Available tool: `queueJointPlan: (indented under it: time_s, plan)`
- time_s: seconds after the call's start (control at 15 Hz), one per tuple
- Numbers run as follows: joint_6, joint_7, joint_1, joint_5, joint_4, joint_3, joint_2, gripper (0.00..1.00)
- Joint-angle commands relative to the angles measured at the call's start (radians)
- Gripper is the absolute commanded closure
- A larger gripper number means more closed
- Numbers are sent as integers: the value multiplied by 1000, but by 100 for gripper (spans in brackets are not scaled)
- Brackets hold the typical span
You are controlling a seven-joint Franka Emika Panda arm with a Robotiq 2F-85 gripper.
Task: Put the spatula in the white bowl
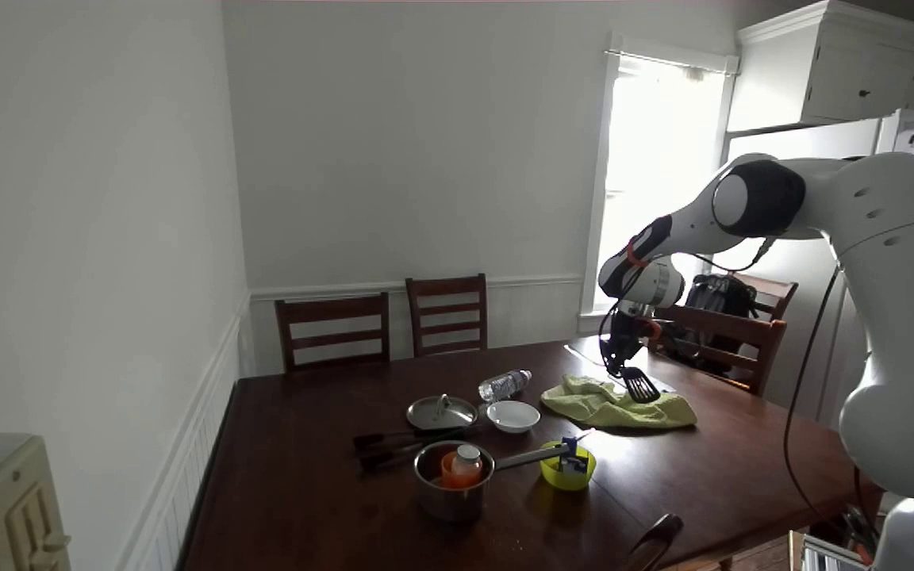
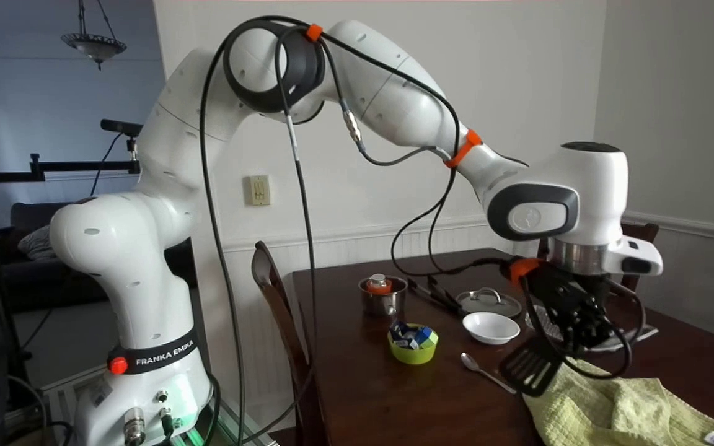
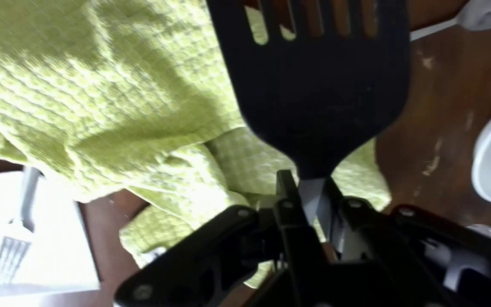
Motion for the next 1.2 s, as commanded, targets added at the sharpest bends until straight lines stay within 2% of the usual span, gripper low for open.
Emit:
queueJointPlan:
  time_s: [0.0,0.13,0.2,0.27,0.47,0.53,0.6,0.87,0.93,1.13]
  plan:
    - [42,-181,-14,97,-234,93,-218,96]
    - [24,-288,-15,206,-306,138,-312,96]
    - [5,-192,41,140,-170,62,-185,96]
    - [1,-204,55,155,-190,60,-216,85]
    - [2,-198,74,152,-185,39,-206,85]
    - [3,-198,71,151,-183,36,-196,96]
    - [23,-195,79,171,-171,46,-165,96]
    - [253,-249,125,304,-75,134,-58,96]
    - [303,-251,137,316,-31,154,-22,96]
    - [339,-206,173,282,132,195,103,96]
